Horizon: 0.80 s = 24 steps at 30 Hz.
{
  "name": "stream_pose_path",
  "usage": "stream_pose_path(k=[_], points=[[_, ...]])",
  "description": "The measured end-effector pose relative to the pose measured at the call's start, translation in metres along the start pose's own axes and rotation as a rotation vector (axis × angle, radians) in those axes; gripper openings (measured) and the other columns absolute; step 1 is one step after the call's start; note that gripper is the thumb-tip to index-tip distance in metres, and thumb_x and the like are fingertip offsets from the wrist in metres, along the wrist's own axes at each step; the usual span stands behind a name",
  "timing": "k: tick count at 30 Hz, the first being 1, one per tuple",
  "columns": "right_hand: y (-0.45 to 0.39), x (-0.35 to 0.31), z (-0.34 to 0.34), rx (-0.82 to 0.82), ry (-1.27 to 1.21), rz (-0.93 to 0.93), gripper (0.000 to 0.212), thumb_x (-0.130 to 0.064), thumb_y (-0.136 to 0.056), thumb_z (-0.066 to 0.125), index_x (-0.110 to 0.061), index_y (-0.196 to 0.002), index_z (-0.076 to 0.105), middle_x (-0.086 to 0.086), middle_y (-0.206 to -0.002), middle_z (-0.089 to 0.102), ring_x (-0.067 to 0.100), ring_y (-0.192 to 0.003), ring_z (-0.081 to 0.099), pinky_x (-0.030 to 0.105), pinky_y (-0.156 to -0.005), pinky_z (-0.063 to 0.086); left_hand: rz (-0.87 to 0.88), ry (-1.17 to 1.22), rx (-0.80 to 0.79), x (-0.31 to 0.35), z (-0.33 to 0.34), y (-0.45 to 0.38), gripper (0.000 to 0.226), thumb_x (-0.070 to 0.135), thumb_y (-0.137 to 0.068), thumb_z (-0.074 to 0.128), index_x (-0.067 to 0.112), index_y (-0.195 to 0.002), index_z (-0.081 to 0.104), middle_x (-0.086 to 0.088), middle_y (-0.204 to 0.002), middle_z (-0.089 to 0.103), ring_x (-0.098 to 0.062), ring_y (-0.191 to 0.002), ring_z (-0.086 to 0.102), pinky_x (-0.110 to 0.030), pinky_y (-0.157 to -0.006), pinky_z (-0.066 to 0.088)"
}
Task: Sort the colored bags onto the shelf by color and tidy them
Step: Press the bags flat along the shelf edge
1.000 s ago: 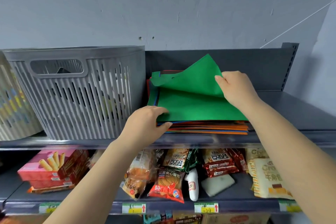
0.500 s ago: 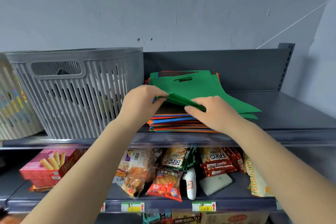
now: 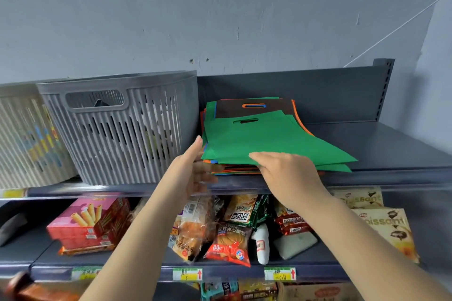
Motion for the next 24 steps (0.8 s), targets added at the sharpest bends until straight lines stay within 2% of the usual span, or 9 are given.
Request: stream_pose_path(k=[2,4,8,10,13,15,17,20,24], points=[[0.014,-0.013,-0.007,0.111,-0.044,-0.074,0.025,-0.002,-0.071,0.07,-0.014,-0.093,0.076,0.001,-0.083,0.075,0.017,-0.073,0.072,0.029,-0.049,0.056,-0.03,0.036,-0.057,-0.004,0.007,0.007,0.035,0.031,-0.094,0.052,0.003,-0.115,0.054,-0.011,-0.079,0.066,-0.021,-0.056,0.063,-0.023,-0.04,0.044],[0.028,-0.023,-0.002,0.138,-0.073,-0.104,0.037,0.0,-0.058,0.083,-0.012,-0.093,0.076,0.002,-0.088,0.075,0.015,-0.078,0.072,0.03,-0.055,0.057,-0.015,-0.023,-0.053,-0.006,0.01,0.015,0.024,0.009,-0.093,0.054,0.001,-0.115,0.055,-0.011,-0.084,0.068,-0.022,-0.06,0.066,-0.025,-0.04,0.049],[0.054,-0.019,0.006,0.056,-0.098,-0.053,0.032,-0.03,-0.081,0.057,-0.015,-0.105,0.072,-0.001,-0.104,0.072,0.013,-0.096,0.069,0.038,-0.085,0.054,0.069,-0.117,0.03,-0.022,0.0,0.022,0.044,-0.009,-0.091,0.051,0.021,-0.123,0.051,-0.005,-0.11,0.065,-0.026,-0.092,0.066,-0.036,-0.062,0.057],[0.069,-0.001,-0.001,0.056,-0.212,0.108,0.051,-0.05,-0.083,0.046,-0.015,-0.114,0.068,-0.004,-0.114,0.067,0.007,-0.108,0.059,0.039,-0.102,0.039,0.108,-0.108,0.031,-0.03,-0.005,0.029,0.049,-0.01,-0.09,0.049,0.029,-0.12,0.05,0.0,-0.11,0.064,-0.026,-0.096,0.065,-0.036,-0.064,0.056],[0.104,0.05,-0.013,0.109,-0.436,0.608,0.056,-0.055,-0.082,0.05,-0.021,-0.126,0.06,-0.007,-0.123,0.058,0.007,-0.121,0.043,0.037,-0.11,0.03,0.116,-0.034,0.014,-0.037,-0.017,0.04,0.051,-0.013,-0.09,0.047,0.03,-0.117,0.05,-0.003,-0.105,0.064,-0.022,-0.077,0.068,-0.026,-0.047,0.052],[0.131,0.072,-0.005,0.033,-0.529,0.932,0.054,-0.049,-0.088,0.057,-0.023,-0.135,0.051,-0.003,-0.137,0.051,0.02,-0.128,0.044,0.04,-0.104,0.036,0.094,0.01,-0.002,-0.042,-0.025,0.046,0.052,-0.014,-0.09,0.046,0.029,-0.12,0.049,-0.009,-0.101,0.063,-0.017,-0.059,0.066,-0.024,-0.04,0.048],[0.15,0.074,0.013,-0.025,-0.855,1.153,0.048,-0.037,-0.089,0.06,-0.016,-0.131,0.053,0.002,-0.13,0.058,0.023,-0.116,0.055,0.039,-0.092,0.048,0.078,0.024,-0.034,-0.048,-0.03,0.05,0.053,-0.014,-0.09,0.046,0.028,-0.122,0.049,-0.007,-0.097,0.063,-0.014,-0.052,0.065,-0.024,-0.037,0.046],[0.166,0.051,0.031,-0.059,-1.25,1.309,0.02,-0.017,-0.088,0.063,-0.01,-0.107,0.064,0.007,-0.103,0.068,0.022,-0.087,0.065,0.028,-0.054,0.052,0.068,0.005,-0.065,-0.06,-0.04,0.051,0.054,-0.015,-0.09,0.045,0.029,-0.122,0.05,0.0,-0.102,0.064,-0.019,-0.069,0.067,-0.024,-0.041,0.049],[0.194,0.028,0.034,-0.024,-1.146,1.419,0.014,-0.005,-0.089,0.061,-0.019,-0.093,0.062,0.003,-0.101,0.066,0.019,-0.087,0.064,0.027,-0.049,0.048,0.085,-0.049,-0.102,-0.081,-0.05,0.054,0.052,-0.009,-0.092,0.046,0.032,-0.125,0.049,0.003,-0.112,0.065,-0.019,-0.092,0.068,-0.03,-0.067,0.057]])
Point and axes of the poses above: each hand's wrist, its own y-axis away from the middle knuckle, its own z-axis out of the palm, x = y × z, the point moved 8 cm from there along -y, towards the middle knuckle
